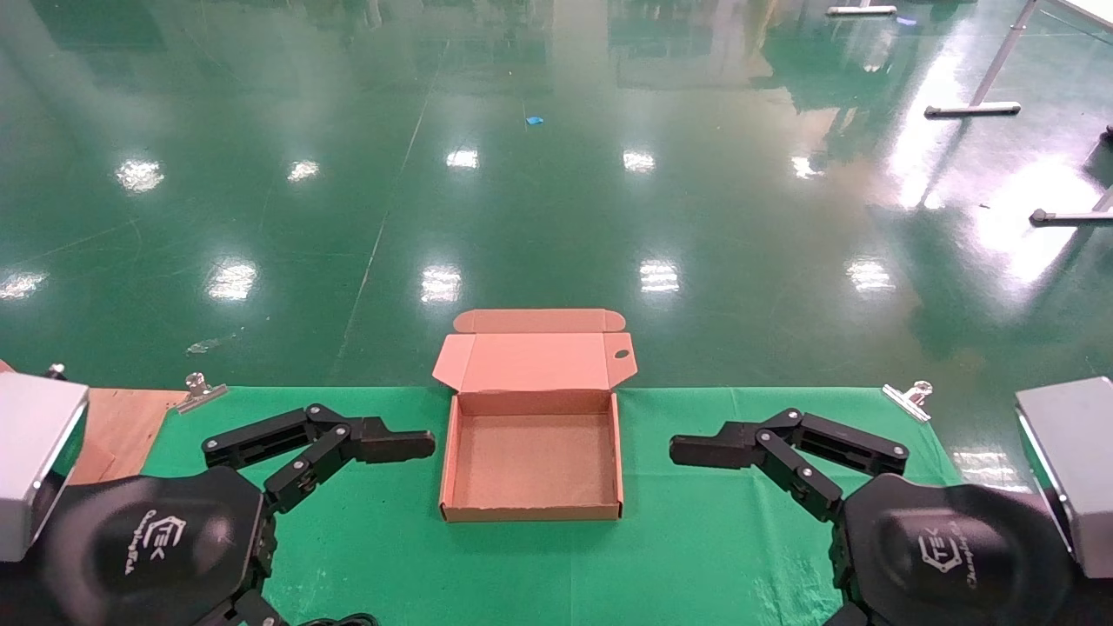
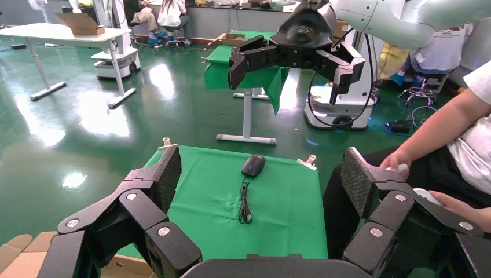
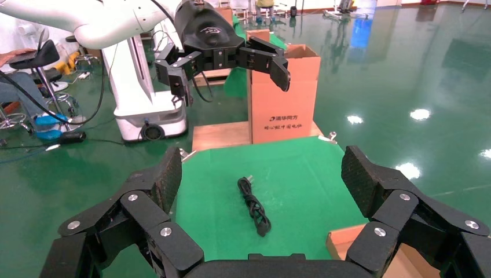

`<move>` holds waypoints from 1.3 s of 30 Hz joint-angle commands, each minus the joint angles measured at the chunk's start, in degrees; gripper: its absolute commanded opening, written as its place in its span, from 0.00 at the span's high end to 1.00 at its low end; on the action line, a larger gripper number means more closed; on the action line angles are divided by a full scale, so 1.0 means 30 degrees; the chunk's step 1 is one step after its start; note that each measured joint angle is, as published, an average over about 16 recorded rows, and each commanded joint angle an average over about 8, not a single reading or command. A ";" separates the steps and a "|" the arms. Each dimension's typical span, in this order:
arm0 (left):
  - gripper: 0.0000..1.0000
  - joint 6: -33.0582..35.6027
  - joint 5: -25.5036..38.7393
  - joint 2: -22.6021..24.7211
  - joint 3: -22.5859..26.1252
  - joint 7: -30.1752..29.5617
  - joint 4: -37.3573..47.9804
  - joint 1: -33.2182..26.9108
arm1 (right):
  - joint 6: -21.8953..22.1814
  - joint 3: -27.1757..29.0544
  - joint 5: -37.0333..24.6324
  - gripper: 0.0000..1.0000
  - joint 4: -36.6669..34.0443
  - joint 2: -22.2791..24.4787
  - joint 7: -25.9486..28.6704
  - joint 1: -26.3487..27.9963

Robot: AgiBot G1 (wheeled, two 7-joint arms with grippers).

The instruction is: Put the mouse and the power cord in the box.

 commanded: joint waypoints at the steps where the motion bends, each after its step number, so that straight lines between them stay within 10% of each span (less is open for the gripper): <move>1: 0.00 0.0000 0.0000 0.0000 0.0000 0.0000 0.0000 0.0000 | 0.0000 0.0000 0.0000 0.00 0.0000 0.0000 0.0000 0.0000; 39: 0.00 0.0131 0.0642 -0.0061 0.0274 0.0000 -0.0097 -0.0125 | -0.0141 -0.0109 -0.0114 0.00 -0.0271 -0.0117 -0.0150 -0.0066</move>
